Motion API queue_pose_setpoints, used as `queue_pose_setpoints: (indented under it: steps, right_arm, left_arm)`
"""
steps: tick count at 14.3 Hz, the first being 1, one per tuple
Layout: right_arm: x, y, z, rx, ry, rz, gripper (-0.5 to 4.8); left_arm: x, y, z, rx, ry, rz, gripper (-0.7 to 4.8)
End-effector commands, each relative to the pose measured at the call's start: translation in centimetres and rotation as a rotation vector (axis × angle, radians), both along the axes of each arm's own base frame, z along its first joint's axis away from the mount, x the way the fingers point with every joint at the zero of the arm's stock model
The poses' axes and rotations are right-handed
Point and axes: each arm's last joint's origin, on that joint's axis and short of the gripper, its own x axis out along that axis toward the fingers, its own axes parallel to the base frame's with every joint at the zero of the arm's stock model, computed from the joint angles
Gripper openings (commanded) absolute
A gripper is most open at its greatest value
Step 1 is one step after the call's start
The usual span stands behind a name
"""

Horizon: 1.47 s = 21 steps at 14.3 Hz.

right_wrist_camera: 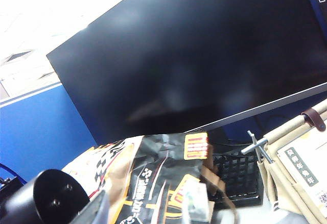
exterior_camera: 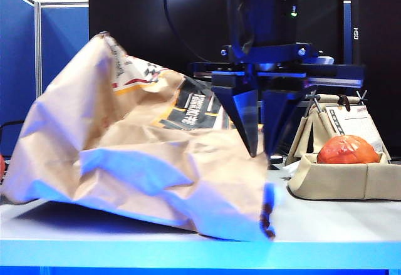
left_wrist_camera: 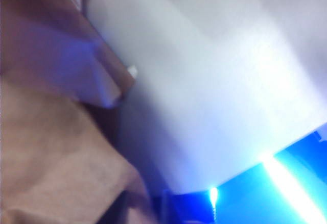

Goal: Open the paper bag and put two oranges into the paper bag.

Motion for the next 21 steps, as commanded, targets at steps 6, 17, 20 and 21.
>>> queue_pose_setpoints:
  steps: [6, 17, 20, 21]
  right_arm:
    - [-0.1, 0.0, 0.2, -0.006, -0.022, -0.004, 1.85]
    - [0.0, -0.1, 0.2, -0.018, -0.026, -0.060, 1.94]
    - [0.0, -0.3, 0.2, -0.025, -0.032, -0.108, 1.94]
    - [0.0, -0.3, 0.2, -0.025, -0.031, -0.108, 1.94]
  left_arm:
    - [0.5, -0.5, 5.9, -0.085, -0.067, -0.091, -0.06]
    - [0.8, 7.3, 22.2, -0.559, -0.151, -0.132, -0.05]
    - [0.7, 1.7, 11.5, -0.250, 0.113, -0.095, 2.95]
    - [0.4, 0.5, 9.9, -0.203, 0.119, -0.094, 3.13]
